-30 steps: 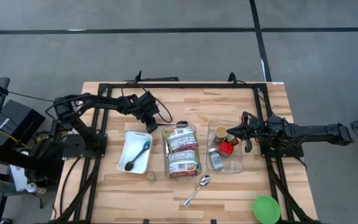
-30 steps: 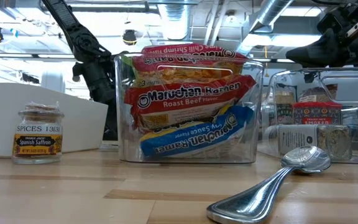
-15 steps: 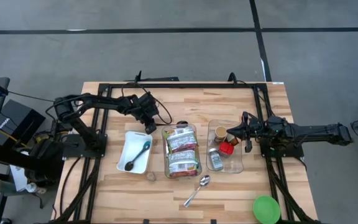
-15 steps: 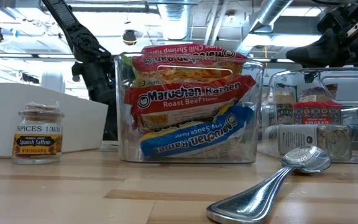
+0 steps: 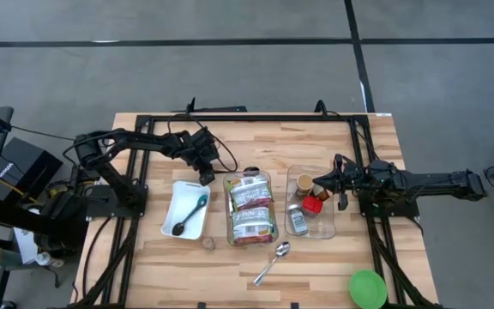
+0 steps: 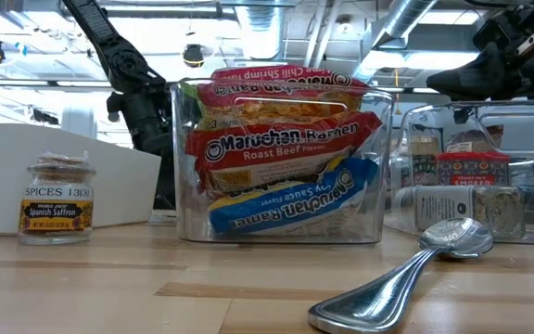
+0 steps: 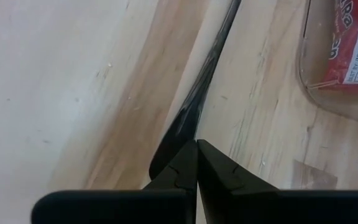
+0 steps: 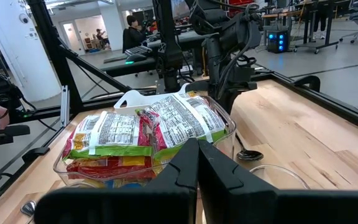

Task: Pick & Place Food Item
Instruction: Put the black spoon into the white bin

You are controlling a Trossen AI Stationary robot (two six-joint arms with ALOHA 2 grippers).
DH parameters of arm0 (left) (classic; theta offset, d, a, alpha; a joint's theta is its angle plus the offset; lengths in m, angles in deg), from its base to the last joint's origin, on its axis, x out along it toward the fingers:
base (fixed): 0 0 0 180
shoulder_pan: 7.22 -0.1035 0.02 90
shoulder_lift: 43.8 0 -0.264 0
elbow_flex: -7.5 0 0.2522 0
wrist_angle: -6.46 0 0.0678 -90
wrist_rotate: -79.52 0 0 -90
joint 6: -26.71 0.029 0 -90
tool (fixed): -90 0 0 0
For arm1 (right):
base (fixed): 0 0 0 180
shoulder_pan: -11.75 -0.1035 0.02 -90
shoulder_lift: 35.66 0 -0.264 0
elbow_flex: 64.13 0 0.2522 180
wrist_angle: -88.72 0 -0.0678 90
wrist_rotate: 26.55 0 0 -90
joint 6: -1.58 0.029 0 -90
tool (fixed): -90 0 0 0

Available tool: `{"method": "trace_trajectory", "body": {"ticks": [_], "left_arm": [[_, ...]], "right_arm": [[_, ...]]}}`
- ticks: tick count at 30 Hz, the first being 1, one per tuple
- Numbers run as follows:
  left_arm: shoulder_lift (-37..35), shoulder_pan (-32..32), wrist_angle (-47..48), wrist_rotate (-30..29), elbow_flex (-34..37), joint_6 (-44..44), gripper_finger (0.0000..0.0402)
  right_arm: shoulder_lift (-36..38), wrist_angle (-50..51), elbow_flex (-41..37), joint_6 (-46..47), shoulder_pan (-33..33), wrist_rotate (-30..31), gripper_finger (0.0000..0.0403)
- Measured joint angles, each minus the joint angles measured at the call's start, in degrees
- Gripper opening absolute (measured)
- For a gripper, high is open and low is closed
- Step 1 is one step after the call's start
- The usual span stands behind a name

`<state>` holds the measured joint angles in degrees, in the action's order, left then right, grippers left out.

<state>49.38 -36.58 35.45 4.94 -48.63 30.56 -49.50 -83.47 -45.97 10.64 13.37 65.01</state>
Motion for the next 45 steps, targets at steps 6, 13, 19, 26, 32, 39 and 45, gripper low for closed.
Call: {"method": "trace_trajectory", "body": {"ticks": [6, 13, 19, 26, 32, 39, 45], "left_arm": [[0.57, 0.17, -0.07, 0.67, -0.01, 0.44, 0.0000], [1.38, 0.05, -1.50, 0.98, -0.02, 0.40, 0.0000], [1.37, 0.03, -1.91, -0.64, -0.02, 0.20, 0.0000], [1.38, -0.85, -2.36, -3.14, -0.02, 0.50, 0.0000], [1.40, -2.38, -2.85, -3.48, 0.00, 0.46, 0.0000], [1.46, -4.78, -5.02, -5.19, 0.04, 0.44, 0.0000], [1.38, -6.73, -6.87, -6.08, 0.04, 0.46, 0.0000]], "right_arm": [[0.00, 0.02, 0.00, 0.00, 0.00, 0.02, 0.0001], [0.00, 0.00, -0.02, 0.00, 0.00, 0.00, 0.0001], [0.00, 0.00, -0.02, 0.00, 0.00, 0.00, 0.0001], [0.00, 0.00, -0.02, 0.00, 0.00, 0.00, 0.0001], [0.00, 0.00, -0.02, 0.00, -0.01, 0.00, 0.0001], [0.00, 0.01, -0.02, 0.00, 0.00, 0.01, 0.0001], [0.00, 0.01, -0.01, 0.00, -0.01, 0.00, 0.0001]]}}
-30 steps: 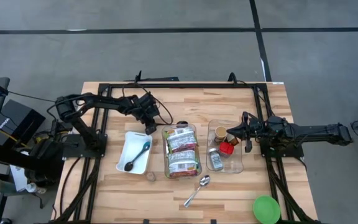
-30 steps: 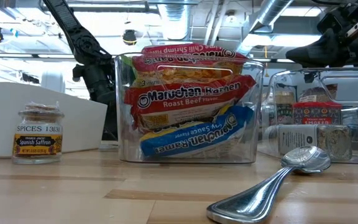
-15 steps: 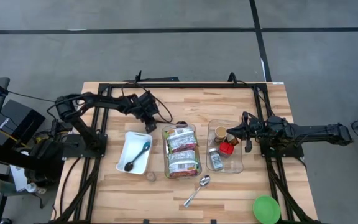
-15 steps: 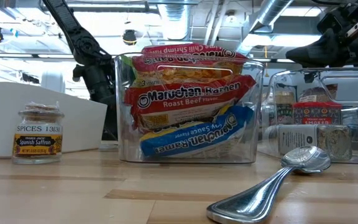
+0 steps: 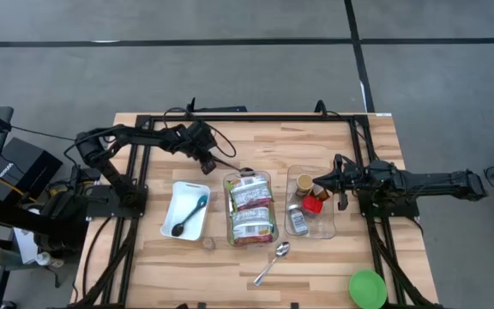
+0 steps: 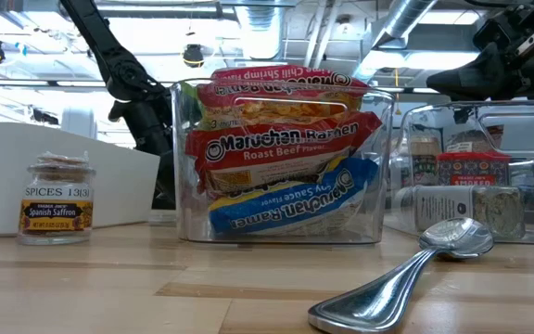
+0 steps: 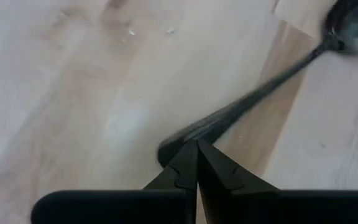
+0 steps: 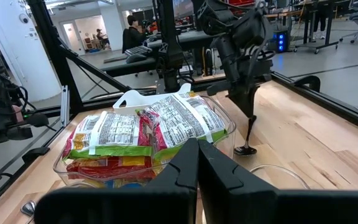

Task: Pick & Place Food Item
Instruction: Put the black spoon into the white bin

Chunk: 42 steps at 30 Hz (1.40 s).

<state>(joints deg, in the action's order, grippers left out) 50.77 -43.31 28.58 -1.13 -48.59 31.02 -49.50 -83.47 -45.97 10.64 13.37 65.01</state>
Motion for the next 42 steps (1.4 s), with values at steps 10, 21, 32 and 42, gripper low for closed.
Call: {"method": "trace_trajectory", "body": {"ticks": [10, 21, 32, 42], "left_arm": [[-5.57, 0.21, -4.19, 7.31, 0.04, 16.88, 0.0000], [-9.90, 0.93, -13.10, 10.74, -2.84, 20.78, 0.0000], [-3.94, 2.83, 1.71, 10.98, -10.60, 27.37, 0.0000], [3.62, 5.52, 4.48, 10.75, -10.60, 31.56, 0.0000]], "right_arm": [[0.00, 0.02, -0.01, 0.00, 0.01, 0.00, 0.0001], [0.00, 0.02, -0.02, 0.00, 0.01, 0.01, 0.0001], [0.00, -0.01, 0.01, 0.00, 0.01, 0.00, 0.0001], [0.00, 0.00, -0.01, 0.00, -0.01, 0.00, 0.0001]]}}
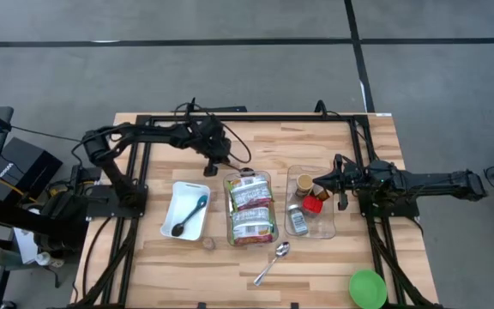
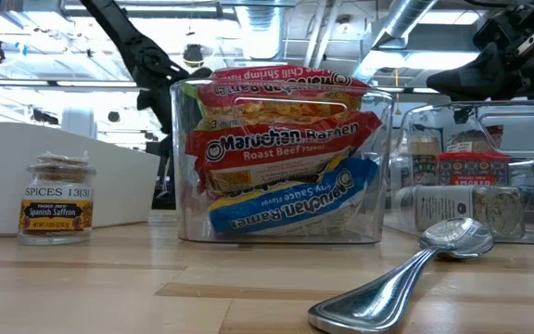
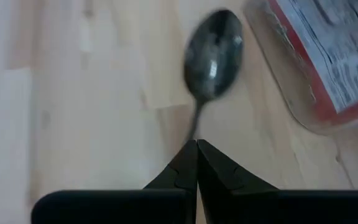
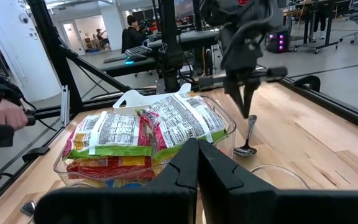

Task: Pick & Place Food Item
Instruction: Put the black spoon into the white bin

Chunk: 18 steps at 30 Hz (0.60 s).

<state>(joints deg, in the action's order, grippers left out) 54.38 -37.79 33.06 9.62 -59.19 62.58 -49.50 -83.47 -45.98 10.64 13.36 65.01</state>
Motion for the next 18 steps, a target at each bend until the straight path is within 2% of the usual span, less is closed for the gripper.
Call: {"method": "trace_trajectory", "body": {"ticks": [11, 18], "left_arm": [[2.17, 2.21, -1.63, -3.00, 0.00, 1.82, 0.0002], [2.17, 2.15, -2.70, -3.11, 0.31, 1.82, 0.0029]], "right_arm": [[0.00, -0.01, -0.01, 0.00, 0.02, 0.00, 0.0001], [0.00, -0.01, -0.01, 0.00, 0.01, 0.00, 0.0001]]}}
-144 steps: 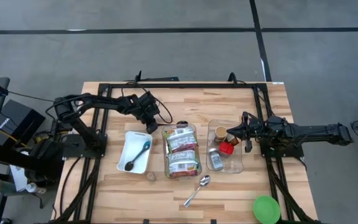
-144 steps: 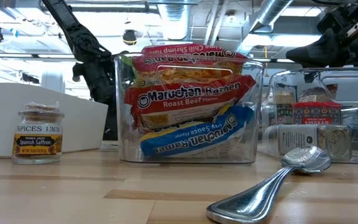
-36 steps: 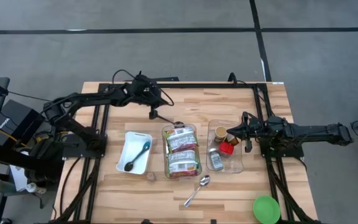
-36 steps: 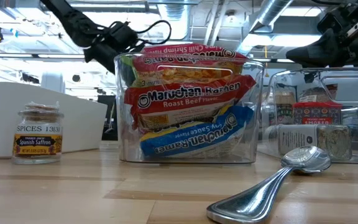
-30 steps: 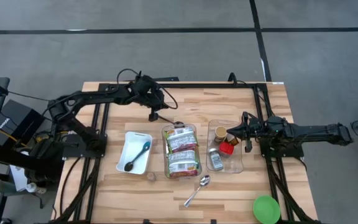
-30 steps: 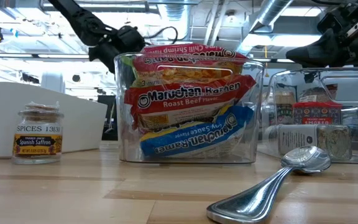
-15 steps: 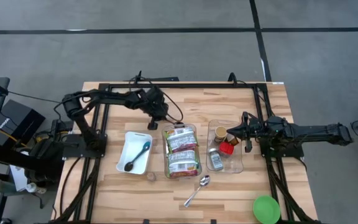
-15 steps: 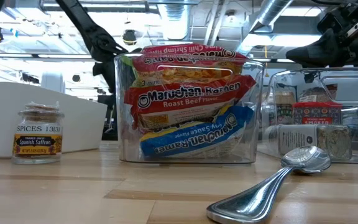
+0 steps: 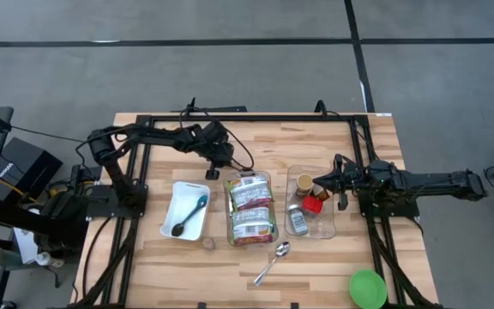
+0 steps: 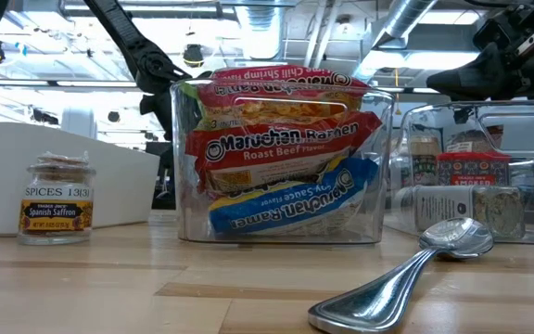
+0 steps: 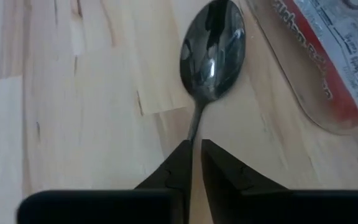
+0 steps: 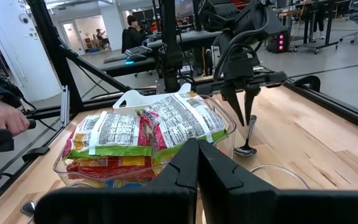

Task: Pick & Place Food Item
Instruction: Put the black spoon into the white bin

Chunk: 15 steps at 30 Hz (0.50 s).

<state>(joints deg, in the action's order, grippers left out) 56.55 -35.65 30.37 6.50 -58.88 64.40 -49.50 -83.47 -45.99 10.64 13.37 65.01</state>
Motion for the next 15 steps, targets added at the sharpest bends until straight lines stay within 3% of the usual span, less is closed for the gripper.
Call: {"method": "trace_trajectory", "body": {"ticks": [15], "left_arm": [[-0.02, 0.33, -2.53, -0.99, 0.00, 2.79, 0.0122]], "right_arm": [[0.00, 0.01, 0.01, 0.00, -0.01, 0.00, 0.0001]]}}
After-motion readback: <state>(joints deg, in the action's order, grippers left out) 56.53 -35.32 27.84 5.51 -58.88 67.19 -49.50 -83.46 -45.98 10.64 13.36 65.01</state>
